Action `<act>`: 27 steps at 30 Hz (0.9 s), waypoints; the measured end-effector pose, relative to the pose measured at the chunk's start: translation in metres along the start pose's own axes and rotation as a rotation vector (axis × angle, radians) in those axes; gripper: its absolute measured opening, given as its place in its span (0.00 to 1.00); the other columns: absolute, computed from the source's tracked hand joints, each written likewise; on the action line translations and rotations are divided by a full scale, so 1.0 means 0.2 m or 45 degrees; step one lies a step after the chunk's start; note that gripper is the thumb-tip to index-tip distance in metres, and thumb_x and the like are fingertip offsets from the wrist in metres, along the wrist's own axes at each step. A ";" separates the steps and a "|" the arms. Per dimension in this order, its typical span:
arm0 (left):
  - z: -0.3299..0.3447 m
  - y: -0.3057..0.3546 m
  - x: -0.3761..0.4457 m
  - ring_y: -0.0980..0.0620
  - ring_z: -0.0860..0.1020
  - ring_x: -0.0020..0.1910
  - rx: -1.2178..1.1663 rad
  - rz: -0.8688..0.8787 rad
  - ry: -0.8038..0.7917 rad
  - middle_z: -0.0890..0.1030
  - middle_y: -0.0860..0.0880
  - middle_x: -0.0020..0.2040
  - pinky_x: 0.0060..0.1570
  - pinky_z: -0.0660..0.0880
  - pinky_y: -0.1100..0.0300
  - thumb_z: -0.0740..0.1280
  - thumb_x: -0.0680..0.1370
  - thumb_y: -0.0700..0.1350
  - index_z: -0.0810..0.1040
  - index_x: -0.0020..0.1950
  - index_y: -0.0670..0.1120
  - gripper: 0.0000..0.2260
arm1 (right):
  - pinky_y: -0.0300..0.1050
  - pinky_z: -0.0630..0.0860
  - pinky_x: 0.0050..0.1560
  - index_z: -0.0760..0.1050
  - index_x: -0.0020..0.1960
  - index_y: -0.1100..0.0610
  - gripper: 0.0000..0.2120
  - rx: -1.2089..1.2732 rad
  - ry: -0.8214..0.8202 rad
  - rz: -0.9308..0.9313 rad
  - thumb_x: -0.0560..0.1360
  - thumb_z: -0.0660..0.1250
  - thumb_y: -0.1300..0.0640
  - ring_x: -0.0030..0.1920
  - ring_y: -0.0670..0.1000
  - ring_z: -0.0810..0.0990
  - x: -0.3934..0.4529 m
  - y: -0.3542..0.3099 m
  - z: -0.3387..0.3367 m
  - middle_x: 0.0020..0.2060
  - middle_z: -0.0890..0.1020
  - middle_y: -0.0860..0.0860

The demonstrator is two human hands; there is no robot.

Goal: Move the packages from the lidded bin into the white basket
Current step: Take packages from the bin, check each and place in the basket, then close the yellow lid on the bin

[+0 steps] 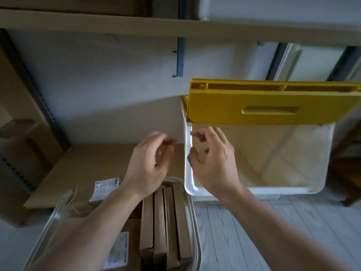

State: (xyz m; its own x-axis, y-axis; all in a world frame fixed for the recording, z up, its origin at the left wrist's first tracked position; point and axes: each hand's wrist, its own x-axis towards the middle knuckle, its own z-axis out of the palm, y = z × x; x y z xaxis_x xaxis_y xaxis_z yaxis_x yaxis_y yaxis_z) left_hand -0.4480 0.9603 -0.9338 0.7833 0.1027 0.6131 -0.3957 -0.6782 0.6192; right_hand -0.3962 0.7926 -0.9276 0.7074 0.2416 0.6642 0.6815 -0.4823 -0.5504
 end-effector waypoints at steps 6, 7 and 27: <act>0.12 0.17 0.10 0.58 0.81 0.56 -0.170 -0.021 0.056 0.83 0.56 0.55 0.51 0.76 0.68 0.64 0.81 0.46 0.81 0.62 0.46 0.12 | 0.53 0.79 0.47 0.77 0.60 0.54 0.18 -0.116 0.007 -0.038 0.70 0.70 0.62 0.54 0.52 0.78 0.01 0.16 -0.17 0.55 0.78 0.47; 0.14 0.18 0.11 0.59 0.81 0.55 -0.184 -0.051 0.082 0.83 0.56 0.55 0.51 0.76 0.70 0.64 0.81 0.46 0.81 0.62 0.47 0.12 | 0.52 0.79 0.47 0.77 0.60 0.54 0.18 -0.118 0.026 -0.031 0.71 0.71 0.61 0.54 0.50 0.78 0.02 0.18 -0.20 0.55 0.78 0.46; 0.33 0.18 0.28 0.56 0.77 0.39 -0.359 -0.375 0.474 0.81 0.57 0.40 0.42 0.74 0.60 0.61 0.84 0.46 0.79 0.49 0.52 0.09 | 0.61 0.70 0.58 0.79 0.63 0.54 0.26 -0.712 0.427 -0.178 0.66 0.79 0.64 0.65 0.59 0.70 0.15 0.50 -0.42 0.60 0.76 0.57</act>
State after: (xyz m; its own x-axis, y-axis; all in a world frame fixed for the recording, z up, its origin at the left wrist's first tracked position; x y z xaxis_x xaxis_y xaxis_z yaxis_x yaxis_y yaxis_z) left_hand -0.3873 0.8940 -0.9095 0.6779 0.5439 0.4946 -0.3387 -0.3661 0.8667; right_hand -0.3230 0.6801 -0.9207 0.4615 0.1021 0.8812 0.4986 -0.8515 -0.1624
